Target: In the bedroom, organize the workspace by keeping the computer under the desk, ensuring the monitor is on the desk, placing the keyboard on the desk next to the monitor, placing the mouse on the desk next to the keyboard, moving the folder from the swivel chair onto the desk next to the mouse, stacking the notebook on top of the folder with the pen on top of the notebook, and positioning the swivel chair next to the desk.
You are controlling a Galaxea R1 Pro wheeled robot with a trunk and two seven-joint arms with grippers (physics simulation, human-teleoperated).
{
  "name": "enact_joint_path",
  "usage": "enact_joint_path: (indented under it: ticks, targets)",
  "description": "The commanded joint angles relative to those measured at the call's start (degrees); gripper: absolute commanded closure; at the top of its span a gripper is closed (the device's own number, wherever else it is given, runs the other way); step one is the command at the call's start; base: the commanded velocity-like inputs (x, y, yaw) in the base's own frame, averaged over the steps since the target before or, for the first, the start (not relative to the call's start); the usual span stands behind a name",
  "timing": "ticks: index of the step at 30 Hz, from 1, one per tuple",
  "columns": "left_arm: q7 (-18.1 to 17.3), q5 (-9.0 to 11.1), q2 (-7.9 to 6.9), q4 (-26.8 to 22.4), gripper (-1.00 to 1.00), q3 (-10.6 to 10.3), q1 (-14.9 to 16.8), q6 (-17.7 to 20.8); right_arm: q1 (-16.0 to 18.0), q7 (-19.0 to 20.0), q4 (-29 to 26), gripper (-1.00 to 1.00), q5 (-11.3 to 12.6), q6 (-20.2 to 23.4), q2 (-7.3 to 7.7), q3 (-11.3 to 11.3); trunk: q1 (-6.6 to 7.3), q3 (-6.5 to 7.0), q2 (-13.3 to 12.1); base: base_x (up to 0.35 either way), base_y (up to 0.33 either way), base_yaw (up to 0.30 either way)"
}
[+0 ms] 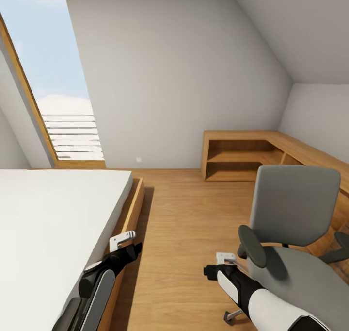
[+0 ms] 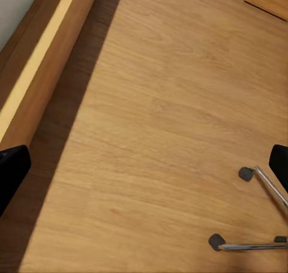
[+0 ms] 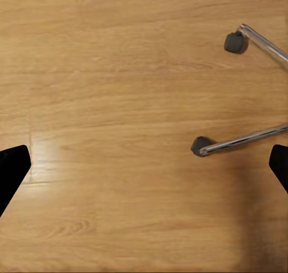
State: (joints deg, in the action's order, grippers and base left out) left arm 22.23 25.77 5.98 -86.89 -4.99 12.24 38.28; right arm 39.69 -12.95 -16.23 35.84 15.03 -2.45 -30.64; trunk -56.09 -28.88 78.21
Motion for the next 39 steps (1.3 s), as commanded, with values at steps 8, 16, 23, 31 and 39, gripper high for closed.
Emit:
enact_joint_path:
  ticks: [8,16,23,31,39]
  targets:
    - [0.54,0.60,0.00,-0.11,-1.00,-0.10,0.00,0.13,0.04,-0.54,-0.11,-1.00,0.54,1.08,0.15,-0.47,-1.76,-1.50,3.26,0.000,0.000,0.000]
    - [0.57,0.60,-0.02,-0.12,-1.00,-0.03,-0.01,0.13,0.04,-0.67,-0.19,-1.00,0.55,1.14,0.10,-0.45,-3.52,-2.94,6.47,0.000,0.000,0.000]
    - [0.56,0.60,-0.03,-0.12,-1.00,-0.02,-0.01,0.13,0.04,-0.67,-0.18,-1.00,0.55,1.14,0.22,-0.39,-5.06,-4.20,9.28,0.000,0.000,0.000]
    - [0.56,0.60,-0.07,-0.12,-1.00,-0.02,0.02,0.13,0.12,-0.67,-0.12,-1.00,0.59,1.22,1.26,-0.32,-6.82,-5.63,12.48,0.000,0.000,0.000]
    - [0.54,0.60,-0.09,-0.12,-1.00,-0.02,0.00,0.13,0.13,-0.63,-0.14,-1.00,0.68,1.18,2.13,-0.23,-8.57,-7.07,15.69,0.000,0.000,0.000]
